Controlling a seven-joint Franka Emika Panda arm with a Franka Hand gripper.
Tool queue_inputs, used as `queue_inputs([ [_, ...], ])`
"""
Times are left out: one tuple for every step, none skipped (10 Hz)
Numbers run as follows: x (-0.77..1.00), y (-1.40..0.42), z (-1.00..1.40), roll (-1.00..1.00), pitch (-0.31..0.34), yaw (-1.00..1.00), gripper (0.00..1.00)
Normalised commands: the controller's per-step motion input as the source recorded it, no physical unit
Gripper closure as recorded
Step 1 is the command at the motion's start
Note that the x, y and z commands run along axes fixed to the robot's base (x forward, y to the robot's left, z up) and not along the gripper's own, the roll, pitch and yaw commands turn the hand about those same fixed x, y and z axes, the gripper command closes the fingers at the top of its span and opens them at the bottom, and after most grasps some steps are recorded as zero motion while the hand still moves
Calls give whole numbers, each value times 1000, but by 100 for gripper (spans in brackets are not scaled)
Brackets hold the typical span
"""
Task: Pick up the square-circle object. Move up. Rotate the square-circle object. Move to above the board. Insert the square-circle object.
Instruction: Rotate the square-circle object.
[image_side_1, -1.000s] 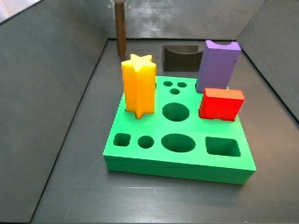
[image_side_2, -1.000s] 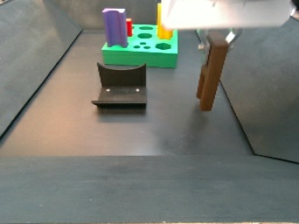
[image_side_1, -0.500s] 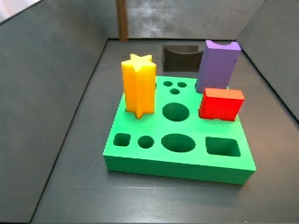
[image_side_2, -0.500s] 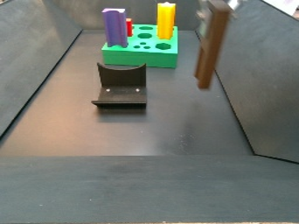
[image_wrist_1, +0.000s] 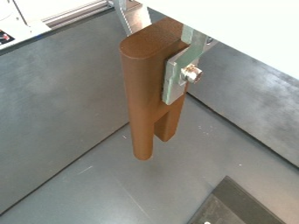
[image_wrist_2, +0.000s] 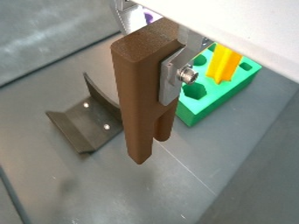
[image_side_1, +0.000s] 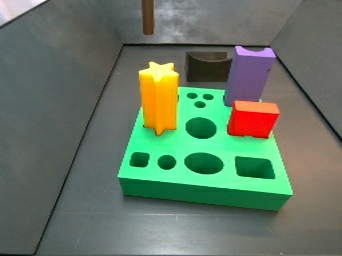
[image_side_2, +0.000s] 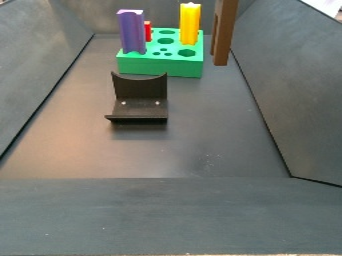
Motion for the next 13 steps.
queue_inputs([
  [18,10,-1000,-209,-31,-90,100],
  [26,14,-1000,-201,-53,-78,100],
  [21,16,-1000,-187,-69,-58,100],
  [21,19,-1000,-177,-79,-45,100],
  [22,20,-1000,-170,-76,-37,100],
  [27,23,-1000,-167,-73,-31,100],
  [27,21,-811,-169,-69,-28,100],
  [22,18,-645,-171,-69,-26,100],
  [17,15,-425,-174,-73,-25,100],
  [16,14,-317,-175,-73,-24,100],
  [0,0,0,22,-73,-24,0],
  [0,0,1000,17,-42,-21,0],
  [-13,-1,1000,15,-24,-20,0],
])
